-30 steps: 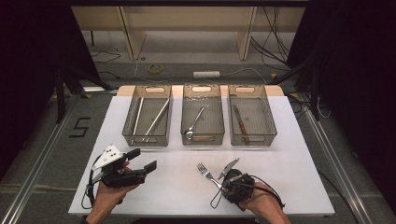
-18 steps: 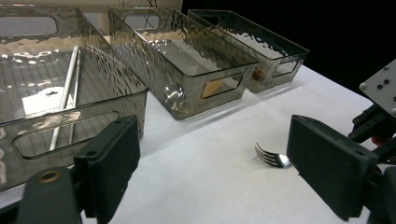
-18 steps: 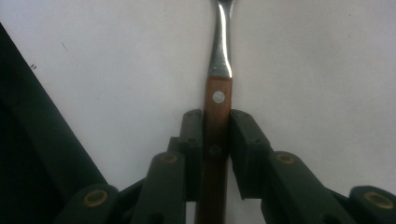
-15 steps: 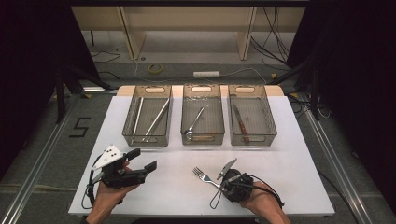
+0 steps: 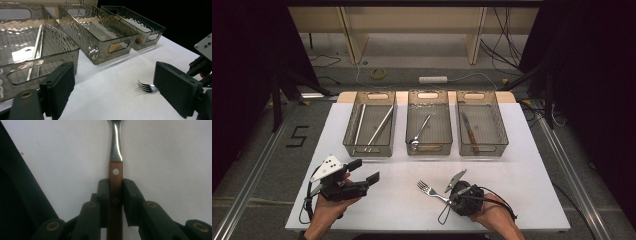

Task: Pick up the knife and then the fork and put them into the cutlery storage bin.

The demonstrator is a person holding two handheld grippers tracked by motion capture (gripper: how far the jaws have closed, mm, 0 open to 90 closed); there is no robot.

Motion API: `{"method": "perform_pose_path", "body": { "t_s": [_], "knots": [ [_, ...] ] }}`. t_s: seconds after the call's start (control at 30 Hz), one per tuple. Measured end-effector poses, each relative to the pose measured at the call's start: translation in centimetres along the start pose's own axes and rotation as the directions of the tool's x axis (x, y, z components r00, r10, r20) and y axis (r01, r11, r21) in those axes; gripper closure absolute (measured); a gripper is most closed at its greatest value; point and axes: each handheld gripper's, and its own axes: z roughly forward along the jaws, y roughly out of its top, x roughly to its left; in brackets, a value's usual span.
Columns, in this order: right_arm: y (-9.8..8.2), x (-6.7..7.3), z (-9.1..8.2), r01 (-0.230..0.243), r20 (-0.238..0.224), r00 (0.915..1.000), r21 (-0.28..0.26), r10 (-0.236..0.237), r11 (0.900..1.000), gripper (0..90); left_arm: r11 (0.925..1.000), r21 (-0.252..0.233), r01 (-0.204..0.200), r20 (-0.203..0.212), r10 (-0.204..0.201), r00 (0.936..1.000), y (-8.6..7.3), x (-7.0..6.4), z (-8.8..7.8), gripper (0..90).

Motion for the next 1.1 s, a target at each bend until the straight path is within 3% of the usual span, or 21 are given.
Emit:
{"method": "perform_pose_path", "body": {
  "t_s": [1.1],
  "knots": [
    [-1.4,-3.2,-2.5,-0.073,0.024,0.9968,-0.117,0.076,0.99,77.5,1.0,0.002,-0.001,0.001,0.001,1.0,0.0,0.0,0.0,17.1]
  ]
}}
